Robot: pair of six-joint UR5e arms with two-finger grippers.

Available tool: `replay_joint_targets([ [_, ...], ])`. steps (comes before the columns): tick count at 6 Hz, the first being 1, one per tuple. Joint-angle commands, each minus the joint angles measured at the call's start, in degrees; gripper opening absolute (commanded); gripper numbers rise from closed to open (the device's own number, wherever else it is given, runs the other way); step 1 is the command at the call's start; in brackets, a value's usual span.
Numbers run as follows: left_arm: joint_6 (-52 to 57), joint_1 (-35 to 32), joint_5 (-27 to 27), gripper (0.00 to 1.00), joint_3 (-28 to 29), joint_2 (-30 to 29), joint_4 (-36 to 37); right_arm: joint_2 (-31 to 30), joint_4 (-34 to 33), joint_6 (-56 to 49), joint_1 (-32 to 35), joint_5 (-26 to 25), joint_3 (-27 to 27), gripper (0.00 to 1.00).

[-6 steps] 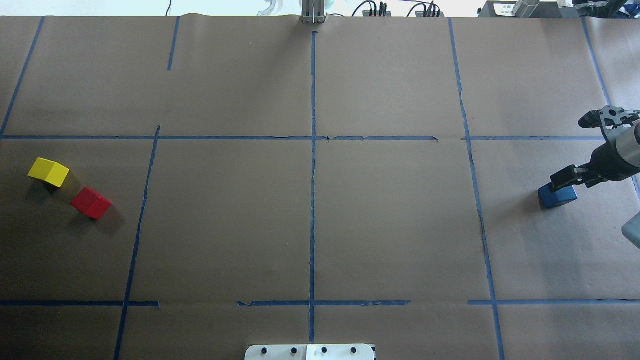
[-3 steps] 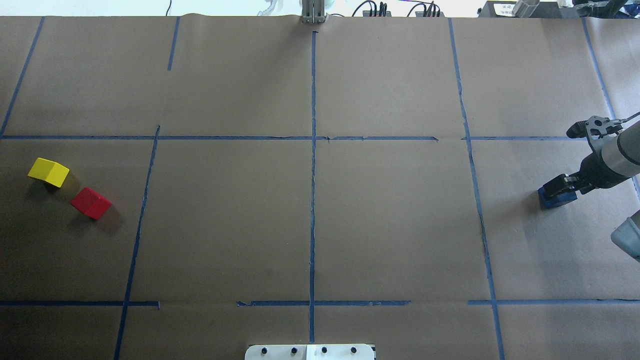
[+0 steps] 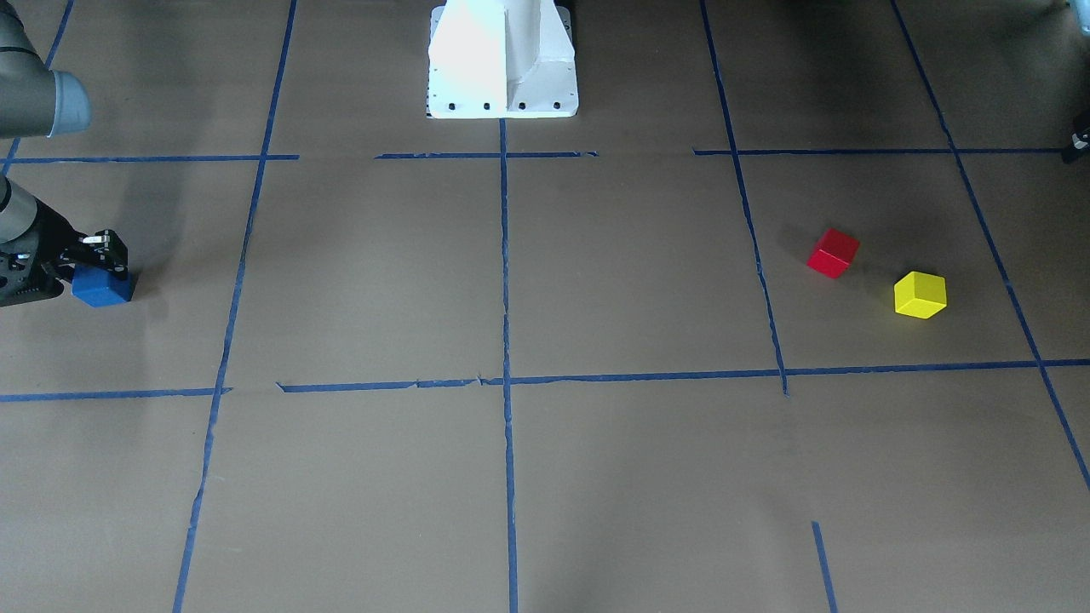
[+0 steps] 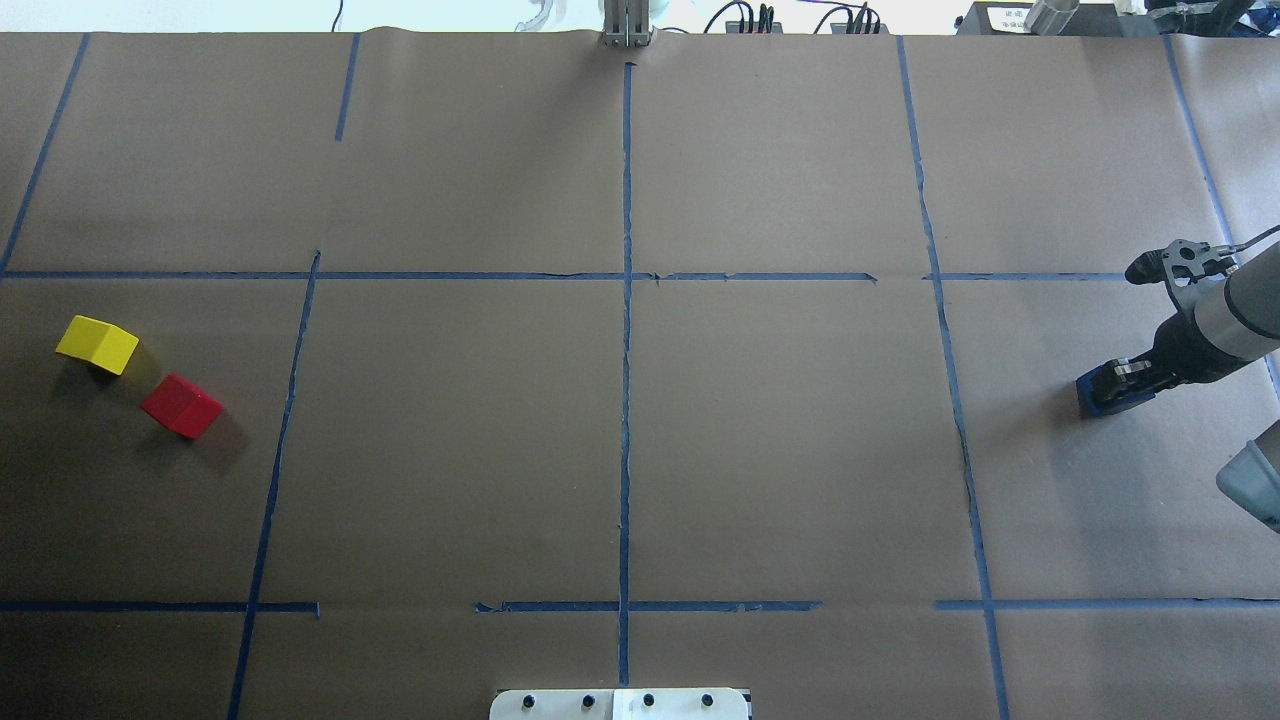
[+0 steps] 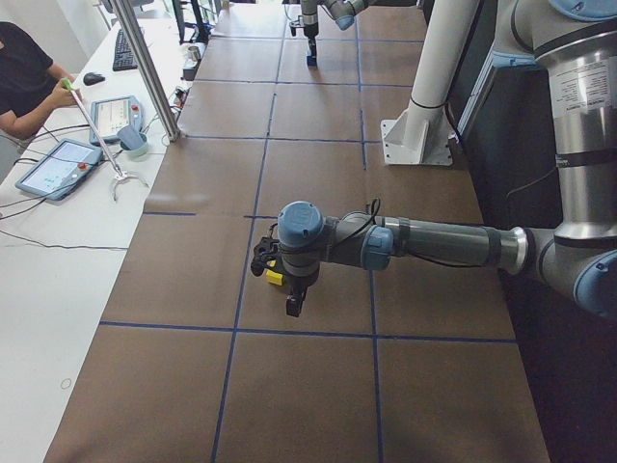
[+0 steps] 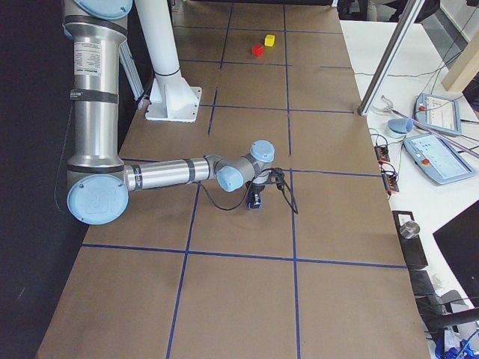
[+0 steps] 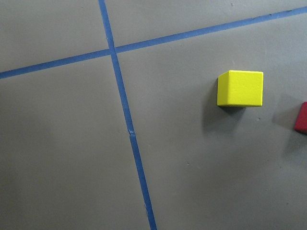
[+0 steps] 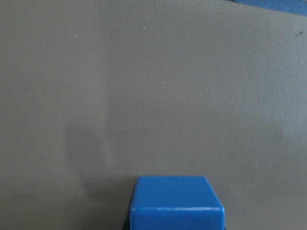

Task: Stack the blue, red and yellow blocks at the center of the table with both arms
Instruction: 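Carry the blue cube with the right gripper to the table center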

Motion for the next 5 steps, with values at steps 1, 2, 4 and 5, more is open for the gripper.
replay_joint_targets([
  [1, 0.06, 0.01, 0.00, 1.00, -0.06, 0.00, 0.00, 2.83, -0.68, 0.30, -1.03, 0.58, 3.90, 0.00],
  [2, 0.06, 0.01, 0.00, 1.00, 0.11, -0.09, -1.05, 9.72, -4.95, 4.22, -3.21, 1.36, 6.89, 0.00],
  [4, 0.06, 0.01, 0.09, 1.00, 0.99, 0.00, -2.90, 28.52, -12.80, 26.05, -13.56, -2.11, 5.19, 0.00],
  [5, 0.24, 0.01, 0.09, 1.00, 0.99, 0.00, -2.99, 37.13, -12.90, 35.97, -17.35, -4.49, -0.84, 0.00],
])
